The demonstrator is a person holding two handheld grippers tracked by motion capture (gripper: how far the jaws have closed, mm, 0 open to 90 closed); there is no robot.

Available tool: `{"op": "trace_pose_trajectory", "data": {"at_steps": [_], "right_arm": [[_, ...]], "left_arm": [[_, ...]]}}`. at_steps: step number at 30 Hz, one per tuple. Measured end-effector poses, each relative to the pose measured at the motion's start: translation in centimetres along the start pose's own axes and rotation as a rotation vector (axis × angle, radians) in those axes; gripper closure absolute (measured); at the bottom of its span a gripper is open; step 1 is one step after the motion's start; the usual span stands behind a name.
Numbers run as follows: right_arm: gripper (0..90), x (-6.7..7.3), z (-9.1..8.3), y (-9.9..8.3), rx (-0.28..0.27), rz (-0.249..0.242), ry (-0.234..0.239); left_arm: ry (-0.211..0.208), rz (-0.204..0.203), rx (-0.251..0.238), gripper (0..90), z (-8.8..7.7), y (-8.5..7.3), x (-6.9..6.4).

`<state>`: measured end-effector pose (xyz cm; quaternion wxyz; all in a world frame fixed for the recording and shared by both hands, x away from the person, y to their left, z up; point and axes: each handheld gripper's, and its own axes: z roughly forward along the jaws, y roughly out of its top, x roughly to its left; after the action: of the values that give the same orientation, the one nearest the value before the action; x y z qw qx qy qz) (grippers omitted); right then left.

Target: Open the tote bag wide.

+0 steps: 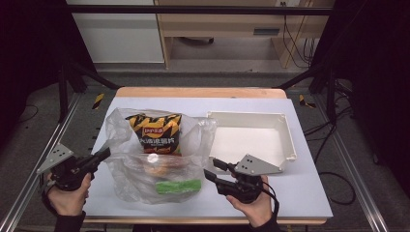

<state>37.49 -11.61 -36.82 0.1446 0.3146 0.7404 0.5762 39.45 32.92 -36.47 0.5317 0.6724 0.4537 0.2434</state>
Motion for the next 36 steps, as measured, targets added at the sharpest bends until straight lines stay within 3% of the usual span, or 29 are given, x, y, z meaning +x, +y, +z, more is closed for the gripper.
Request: {"op": "trace_pose_trajectory", "data": {"at_steps": [1,2,5,8,12,15,23,30,31,36], "right_arm": [[57.7,0.0,0.0,0.0,0.000,0.000,0.000],[74.6,0.1,-0.3,-0.6,0.020,0.006,0.012],[90.0,0.4,0.2,-1.6,0.054,0.038,0.089],[90.0,1.3,1.3,-2.6,0.113,0.032,0.165],[90.0,2.8,2.5,-3.2,0.135,0.026,0.261],[90.0,3.1,3.8,-3.8,0.161,-0.005,0.220],[90.0,0.8,6.4,-5.1,0.152,0.028,0.120],[90.0,0.0,7.4,-5.8,0.150,0.030,0.079],[90.0,-0.1,7.4,-5.9,0.152,0.031,0.073],[85.6,-0.3,6.6,-5.9,0.133,0.045,0.063]], "left_arm": [[0.000,0.000,0.000,89.7,0.0,0.0,0.0],[0.008,0.000,-0.005,89.7,0.1,0.1,0.1],[0.013,-0.001,-0.011,89.8,0.4,0.3,0.2],[0.020,-0.002,-0.017,89.8,0.7,0.5,0.3],[0.020,0.004,-0.026,89.8,0.8,0.8,0.1],[0.009,0.004,-0.038,89.7,0.6,0.8,-0.1],[-0.027,0.013,-0.046,89.7,-0.1,0.6,-0.8],[-0.064,0.077,0.009,89.8,-0.7,-1.0,-2.8],[-0.063,0.087,0.037,89.7,-0.7,-1.9,-2.9],[-0.068,0.069,0.096,89.7,-0.2,-4.2,-2.4]]}}
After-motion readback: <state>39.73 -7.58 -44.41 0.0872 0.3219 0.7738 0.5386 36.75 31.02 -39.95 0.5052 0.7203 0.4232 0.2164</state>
